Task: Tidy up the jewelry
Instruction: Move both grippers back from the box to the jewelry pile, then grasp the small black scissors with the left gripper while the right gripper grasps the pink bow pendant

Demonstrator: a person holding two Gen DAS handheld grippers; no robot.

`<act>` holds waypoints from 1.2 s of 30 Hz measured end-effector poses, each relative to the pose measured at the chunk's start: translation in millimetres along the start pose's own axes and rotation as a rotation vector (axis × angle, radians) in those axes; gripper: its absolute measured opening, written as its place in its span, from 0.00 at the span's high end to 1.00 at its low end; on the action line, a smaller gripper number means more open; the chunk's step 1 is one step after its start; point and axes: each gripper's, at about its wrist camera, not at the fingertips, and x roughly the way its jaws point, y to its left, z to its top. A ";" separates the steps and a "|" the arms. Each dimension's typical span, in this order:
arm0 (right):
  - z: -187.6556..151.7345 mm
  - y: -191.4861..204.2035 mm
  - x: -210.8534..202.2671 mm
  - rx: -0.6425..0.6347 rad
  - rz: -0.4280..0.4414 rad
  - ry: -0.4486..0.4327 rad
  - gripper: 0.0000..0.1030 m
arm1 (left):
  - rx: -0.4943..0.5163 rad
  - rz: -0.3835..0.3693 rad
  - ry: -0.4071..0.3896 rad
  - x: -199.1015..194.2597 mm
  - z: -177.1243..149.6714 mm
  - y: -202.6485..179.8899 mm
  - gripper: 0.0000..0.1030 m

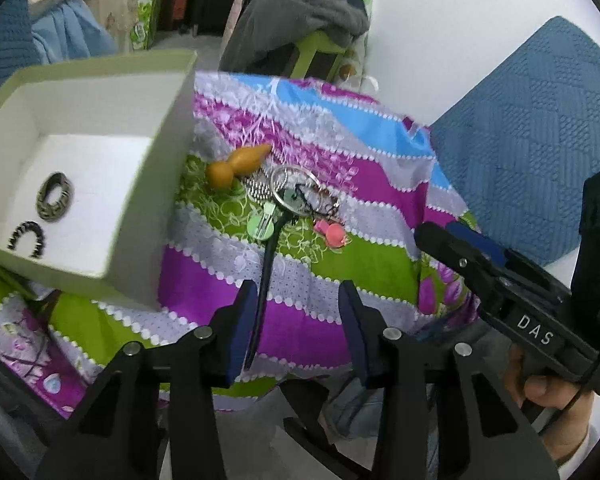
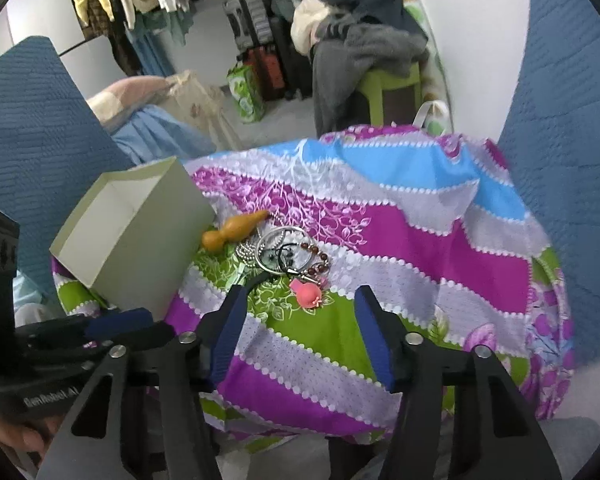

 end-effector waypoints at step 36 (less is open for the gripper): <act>-3.7 -10.3 83.1 0.001 -0.049 0.260 0.79 | 0.049 0.110 0.107 84.5 8.2 4.1 0.82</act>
